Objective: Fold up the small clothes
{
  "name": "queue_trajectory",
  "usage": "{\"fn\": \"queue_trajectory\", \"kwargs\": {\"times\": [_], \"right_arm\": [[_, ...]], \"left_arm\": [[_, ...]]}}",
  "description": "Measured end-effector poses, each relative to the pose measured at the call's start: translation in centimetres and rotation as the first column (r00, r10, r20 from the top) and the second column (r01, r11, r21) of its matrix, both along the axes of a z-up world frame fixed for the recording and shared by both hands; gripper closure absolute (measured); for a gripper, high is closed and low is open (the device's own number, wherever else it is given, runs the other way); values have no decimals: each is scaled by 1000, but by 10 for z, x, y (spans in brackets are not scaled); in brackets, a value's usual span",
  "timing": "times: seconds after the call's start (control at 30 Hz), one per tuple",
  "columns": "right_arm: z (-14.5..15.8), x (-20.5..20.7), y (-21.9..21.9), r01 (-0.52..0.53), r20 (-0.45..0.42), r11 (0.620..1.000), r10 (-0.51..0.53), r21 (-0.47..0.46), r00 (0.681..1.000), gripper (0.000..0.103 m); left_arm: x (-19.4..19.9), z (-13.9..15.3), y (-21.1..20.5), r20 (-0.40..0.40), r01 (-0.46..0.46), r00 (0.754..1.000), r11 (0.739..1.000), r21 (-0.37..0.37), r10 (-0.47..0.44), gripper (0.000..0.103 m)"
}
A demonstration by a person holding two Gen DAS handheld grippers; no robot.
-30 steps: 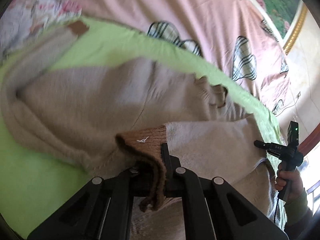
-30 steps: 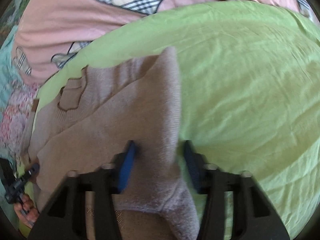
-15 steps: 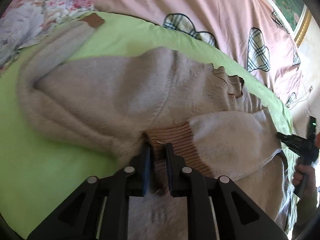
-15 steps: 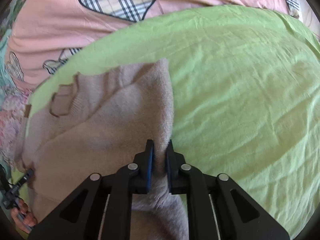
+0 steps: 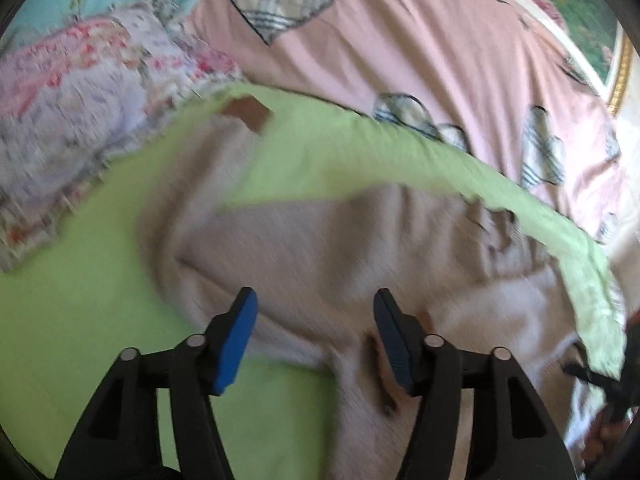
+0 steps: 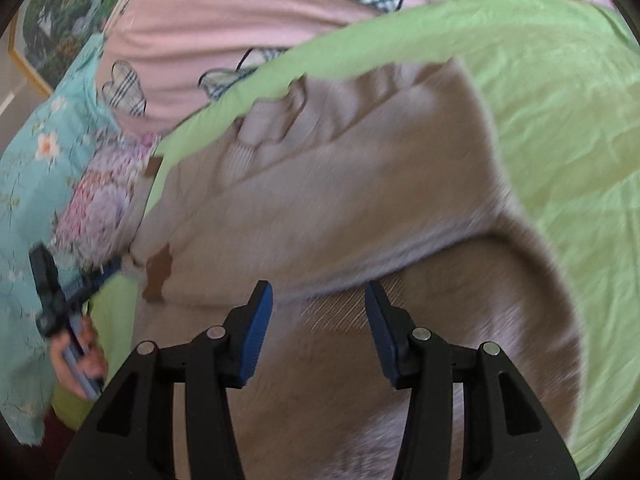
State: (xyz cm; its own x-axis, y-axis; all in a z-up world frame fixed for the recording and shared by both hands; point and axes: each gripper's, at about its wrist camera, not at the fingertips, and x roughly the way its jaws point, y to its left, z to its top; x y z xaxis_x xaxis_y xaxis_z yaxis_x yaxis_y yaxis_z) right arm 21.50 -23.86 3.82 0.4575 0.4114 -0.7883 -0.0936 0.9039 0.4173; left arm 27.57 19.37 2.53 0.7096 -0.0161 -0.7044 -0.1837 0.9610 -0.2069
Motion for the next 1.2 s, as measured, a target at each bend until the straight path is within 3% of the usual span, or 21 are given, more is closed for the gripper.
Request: {"fn": "queue_trajectory", "kwargs": {"times": [0.07,0.2,0.37,0.4,0.47,0.5,0.73,0.9,1.07,1.2], "right_arm": [[-4,-4,5,-13,-20,1000,13,9,1000,54],[-7,-8,17,-41,-38,999,42,19,998,54],[-8,-15,33,-80,-56,996,82,40,995,54],[-9,-16,35,-86,-61,995,89,46,994,54],[-11,-18,39,-96,-72,994,100,58,992,54],[-12,-18,40,-100,-77,993,104,57,992,54],[-9,-20,39,-100,-64,994,102,45,993,54],[-4,-21,34,-82,-45,995,85,62,995,54],[2,-26,26,-46,-27,996,48,75,998,54],[7,-29,13,-4,-11,997,5,77,1000,54]], "left_arm": [[19,5,6,-8,-9,1000,997,79,10,37],[80,2,20,-67,-31,996,965,259,50,28],[152,-18,43,-145,-57,982,926,373,119,28],[165,-24,49,-168,-61,977,929,364,130,31],[179,-33,61,-195,-55,974,950,309,119,68],[182,-36,65,-208,-50,972,962,270,109,93],[148,-15,64,-99,-30,994,992,122,42,97],[95,17,10,19,61,998,997,52,-62,97],[51,35,-67,114,187,977,982,-31,-182,97],[34,32,-140,135,327,939,943,-64,-316,97]]}}
